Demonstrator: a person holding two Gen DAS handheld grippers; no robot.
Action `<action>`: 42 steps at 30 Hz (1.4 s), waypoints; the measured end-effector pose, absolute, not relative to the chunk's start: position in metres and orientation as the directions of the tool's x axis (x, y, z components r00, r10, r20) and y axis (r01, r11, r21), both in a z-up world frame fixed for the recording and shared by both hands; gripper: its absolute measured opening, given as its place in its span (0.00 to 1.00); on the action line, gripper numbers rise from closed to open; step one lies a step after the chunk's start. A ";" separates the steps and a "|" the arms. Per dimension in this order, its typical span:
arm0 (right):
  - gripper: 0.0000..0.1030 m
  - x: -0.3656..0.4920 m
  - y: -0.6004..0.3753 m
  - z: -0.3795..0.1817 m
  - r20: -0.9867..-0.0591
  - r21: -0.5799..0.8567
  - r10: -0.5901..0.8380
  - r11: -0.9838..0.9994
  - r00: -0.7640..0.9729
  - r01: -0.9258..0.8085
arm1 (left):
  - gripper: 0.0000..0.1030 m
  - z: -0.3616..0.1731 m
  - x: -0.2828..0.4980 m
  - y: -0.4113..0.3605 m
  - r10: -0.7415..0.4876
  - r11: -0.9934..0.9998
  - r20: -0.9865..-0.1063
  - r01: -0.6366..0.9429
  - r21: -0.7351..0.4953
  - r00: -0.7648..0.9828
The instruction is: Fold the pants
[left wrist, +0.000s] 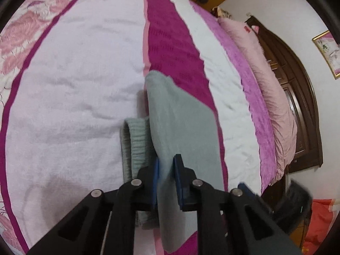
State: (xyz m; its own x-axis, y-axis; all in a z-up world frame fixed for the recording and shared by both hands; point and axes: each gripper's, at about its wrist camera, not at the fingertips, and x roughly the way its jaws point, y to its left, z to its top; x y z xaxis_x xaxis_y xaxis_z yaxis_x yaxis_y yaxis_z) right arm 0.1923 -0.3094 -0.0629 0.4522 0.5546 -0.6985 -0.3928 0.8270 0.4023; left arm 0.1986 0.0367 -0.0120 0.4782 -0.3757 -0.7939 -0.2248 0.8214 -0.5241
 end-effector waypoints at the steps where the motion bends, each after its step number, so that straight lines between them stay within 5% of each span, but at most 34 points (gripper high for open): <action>1: 0.42 0.179 -0.305 -0.061 -0.685 0.362 0.542 0.834 0.488 -0.418 | 0.15 -0.010 0.198 0.036 -0.378 0.821 -0.790 -0.220 -0.527 0.483; 3: 0.54 0.148 -0.299 -0.063 -0.647 0.327 0.551 0.825 0.527 -0.462 | 0.19 -0.011 0.201 0.035 -0.396 0.817 -0.785 -0.208 -0.538 0.476; 7: 0.54 0.116 -0.285 -0.070 -0.640 0.217 0.516 0.833 0.570 -0.510 | 0.25 -0.016 0.207 0.031 -0.414 0.817 -0.792 -0.200 -0.540 0.448; 9: 0.54 0.113 -0.280 -0.072 -0.633 0.193 0.511 0.832 0.581 -0.521 | 0.10 -0.016 0.210 0.028 -0.402 0.829 -0.799 -0.193 -0.525 0.447; 11: 0.54 0.113 -0.281 -0.076 -0.637 0.213 0.519 0.829 0.570 -0.516 | 0.10 -0.014 0.210 0.027 -0.420 0.816 -0.782 -0.186 -0.547 0.460; 15: 0.54 0.105 -0.289 -0.076 -0.524 0.323 0.619 0.780 0.585 -0.536 | 0.09 -0.003 0.208 0.027 -0.513 0.728 -0.685 -0.161 -0.667 0.517; 19: 0.56 0.082 -0.270 -0.086 -0.411 0.169 0.528 0.845 0.743 -0.507 | 0.09 0.013 0.201 0.027 -0.601 0.605 -0.539 -0.105 -0.789 0.591; 25: 0.56 0.079 -0.222 -0.105 -0.491 -0.038 0.444 0.849 0.750 -0.527 | 0.08 0.013 0.203 0.038 -0.623 0.566 -0.502 -0.097 -0.819 0.600; 35: 0.56 0.098 -0.255 -0.090 -0.439 0.276 0.593 0.804 0.675 -0.527 | 0.08 0.022 0.197 0.041 -0.626 0.573 -0.481 -0.057 -0.818 0.614; 39: 0.59 0.094 -0.248 -0.089 -0.461 0.111 0.485 0.863 0.743 -0.494 | 0.08 0.022 0.198 0.037 -0.630 0.571 -0.479 -0.053 -0.819 0.612; 42: 0.59 0.116 -0.248 -0.100 -0.506 0.119 0.443 0.886 0.740 -0.448 | 0.08 0.024 0.198 0.034 -0.630 0.578 -0.478 -0.042 -0.815 0.612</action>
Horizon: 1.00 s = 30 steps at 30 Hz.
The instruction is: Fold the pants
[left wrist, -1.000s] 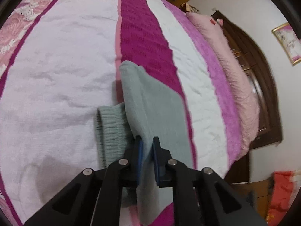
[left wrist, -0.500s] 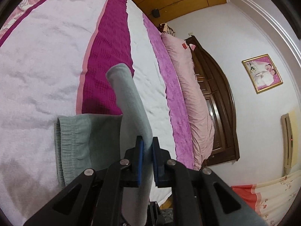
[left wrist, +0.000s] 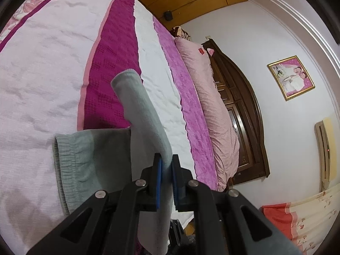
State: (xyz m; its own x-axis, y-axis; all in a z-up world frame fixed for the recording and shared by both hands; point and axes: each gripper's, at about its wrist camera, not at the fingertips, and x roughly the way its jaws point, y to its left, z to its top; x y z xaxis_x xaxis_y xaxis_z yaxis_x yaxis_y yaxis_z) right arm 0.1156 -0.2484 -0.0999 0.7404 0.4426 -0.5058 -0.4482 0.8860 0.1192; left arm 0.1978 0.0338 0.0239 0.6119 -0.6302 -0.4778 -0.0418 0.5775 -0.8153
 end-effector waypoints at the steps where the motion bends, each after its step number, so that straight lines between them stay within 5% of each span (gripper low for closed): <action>1: 0.59 0.120 -0.248 -0.103 -0.518 0.113 0.426 0.893 0.741 -0.435 | 0.08 0.024 0.198 0.033 -0.631 0.579 -0.477 -0.038 -0.814 0.612; 9: 0.59 0.122 -0.252 -0.104 -0.535 0.070 0.381 0.910 0.754 -0.409 | 0.08 0.022 0.194 0.041 -0.604 0.590 -0.486 -0.055 -0.806 0.632; 14: 0.62 0.136 -0.308 -0.118 -0.545 0.414 0.493 0.861 0.678 -0.294 | 0.08 0.002 0.187 0.047 -0.545 0.652 -0.597 -0.150 -0.743 0.588; 23: 0.65 0.127 -0.298 -0.114 -0.586 0.319 0.421 0.905 0.692 -0.281 | 0.08 -0.010 0.178 0.052 -0.424 0.752 -0.713 -0.221 -0.621 0.559; 26: 0.60 0.123 -0.305 -0.109 -0.621 0.289 0.365 0.929 0.694 -0.231 | 0.08 -0.011 0.175 0.053 -0.374 0.786 -0.745 -0.239 -0.571 0.552; 30: 0.60 0.125 -0.340 -0.100 -0.620 0.387 0.342 0.916 0.706 -0.104 | 0.08 -0.020 0.173 0.056 -0.372 0.785 -0.769 -0.267 -0.560 0.520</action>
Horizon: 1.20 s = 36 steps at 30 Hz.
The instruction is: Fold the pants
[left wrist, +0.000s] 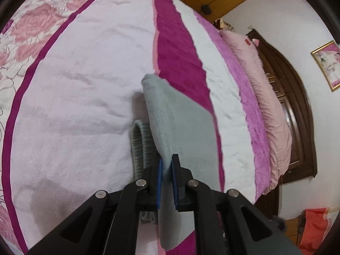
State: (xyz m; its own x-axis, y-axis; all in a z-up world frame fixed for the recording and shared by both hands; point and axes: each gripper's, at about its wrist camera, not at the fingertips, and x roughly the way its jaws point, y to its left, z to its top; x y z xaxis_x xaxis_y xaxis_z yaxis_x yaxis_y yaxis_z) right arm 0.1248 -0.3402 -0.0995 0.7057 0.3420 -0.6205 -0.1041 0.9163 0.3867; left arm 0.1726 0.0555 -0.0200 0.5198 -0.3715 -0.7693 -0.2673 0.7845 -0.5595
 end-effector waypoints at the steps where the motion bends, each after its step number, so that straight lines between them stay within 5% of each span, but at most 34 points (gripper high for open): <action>1: 0.60 0.127 -0.346 -0.093 -0.602 0.420 0.364 0.901 0.711 -0.105 | 0.08 -0.023 0.173 0.054 -0.364 0.792 -0.783 -0.275 -0.546 0.505; 5: 0.57 0.141 -0.330 -0.055 -0.494 0.454 0.508 0.843 0.706 -0.289 | 0.08 -0.027 0.178 0.049 -0.343 0.811 -0.808 -0.283 -0.512 0.480; 8: 0.14 0.156 -0.300 -0.042 -0.432 0.517 0.717 0.694 0.547 -0.500 | 0.09 -0.029 0.179 0.051 -0.343 0.807 -0.808 -0.290 -0.514 0.479; 11: 0.07 0.175 -0.276 -0.066 -0.413 0.658 0.866 0.498 0.283 -0.565 | 0.09 -0.031 0.183 0.051 -0.332 0.816 -0.816 -0.291 -0.500 0.473; 14: 0.00 0.187 -0.289 -0.117 -0.476 0.739 0.838 0.546 0.267 -0.396 | 0.09 -0.037 0.190 0.050 -0.340 0.823 -0.823 -0.280 -0.495 0.454; 17: 0.00 0.187 -0.312 -0.147 -0.428 0.838 0.867 0.487 0.257 -0.248 | 0.10 -0.040 0.195 0.049 -0.343 0.830 -0.830 -0.271 -0.487 0.441; 19: 0.00 0.178 -0.305 -0.125 -0.517 0.738 0.805 0.591 0.292 -0.325 | 0.12 -0.039 0.196 0.049 -0.333 0.838 -0.832 -0.264 -0.477 0.443; 21: 0.02 0.173 -0.296 -0.104 -0.579 0.638 0.749 0.662 0.322 -0.393 | 0.25 -0.038 0.192 0.051 -0.316 0.840 -0.845 -0.286 -0.461 0.432; 25: 0.24 0.183 -0.284 -0.065 -0.613 0.521 0.703 0.703 0.361 -0.484 | 0.34 -0.029 0.169 0.060 -0.385 0.782 -0.803 -0.301 -0.546 0.455; 27: 0.32 0.204 -0.282 -0.054 -0.598 0.534 0.720 0.686 0.354 -0.494 | 0.48 -0.024 0.163 0.060 -0.396 0.775 -0.786 -0.286 -0.563 0.475; 36: 0.40 0.262 -0.267 -0.111 -0.640 0.668 0.758 0.628 0.123 -0.400 | 0.56 -0.062 0.184 0.044 -0.466 0.797 -0.826 -0.254 -0.547 0.317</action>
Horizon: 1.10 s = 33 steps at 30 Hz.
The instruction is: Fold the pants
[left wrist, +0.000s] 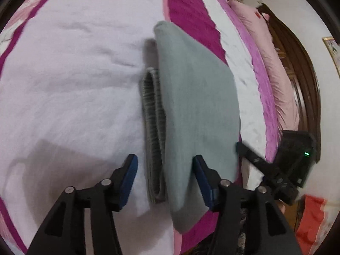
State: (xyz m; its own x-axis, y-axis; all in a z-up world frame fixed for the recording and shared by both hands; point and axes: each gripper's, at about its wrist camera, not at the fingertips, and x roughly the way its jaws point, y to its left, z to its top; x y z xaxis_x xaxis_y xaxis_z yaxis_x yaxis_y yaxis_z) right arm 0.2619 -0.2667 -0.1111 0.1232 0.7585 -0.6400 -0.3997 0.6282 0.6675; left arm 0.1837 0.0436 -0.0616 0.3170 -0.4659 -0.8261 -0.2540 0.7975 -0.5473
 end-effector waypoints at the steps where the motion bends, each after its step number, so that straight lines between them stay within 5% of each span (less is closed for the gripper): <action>1: 0.40 0.263 -0.263 -0.117 -0.644 0.677 0.759 0.625 0.100 -0.389 | 0.56 -0.062 0.187 0.043 -0.471 0.802 -0.821 -0.232 -0.551 0.321; 11: 0.41 0.285 -0.244 -0.128 -0.587 0.719 0.807 0.555 0.063 -0.419 | 0.56 -0.078 0.215 0.053 -0.571 0.770 -0.723 -0.051 -0.636 0.390; 14: 0.40 0.293 -0.236 -0.128 -0.581 0.715 0.810 0.553 0.076 -0.428 | 0.42 -0.072 0.216 0.046 -0.533 0.802 -0.739 -0.030 -0.596 0.412; 18: 0.25 0.295 -0.230 -0.113 -0.590 0.695 0.801 0.569 0.104 -0.440 | 0.31 -0.054 0.213 0.037 -0.474 0.854 -0.753 0.028 -0.520 0.456; 27: 0.24 0.344 -0.261 -0.063 -0.563 0.676 0.802 0.586 0.201 -0.447 | 0.31 -0.020 0.275 0.016 -0.515 0.813 -0.667 0.062 -0.579 0.538; 33: 0.25 0.396 -0.281 -0.085 -0.571 0.703 0.789 0.613 0.227 -0.360 | 0.31 -0.039 0.330 0.003 -0.488 0.835 -0.683 0.064 -0.546 0.543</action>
State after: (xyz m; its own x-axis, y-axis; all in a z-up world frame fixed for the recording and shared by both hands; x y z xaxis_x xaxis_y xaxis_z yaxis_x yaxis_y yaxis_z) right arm 0.3960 -0.2808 -0.0851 0.2265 0.7888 -0.5715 -0.3600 0.6130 0.7033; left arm 0.3300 0.0028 -0.0389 0.5432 -0.4884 -0.6829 0.0641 0.8352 -0.5462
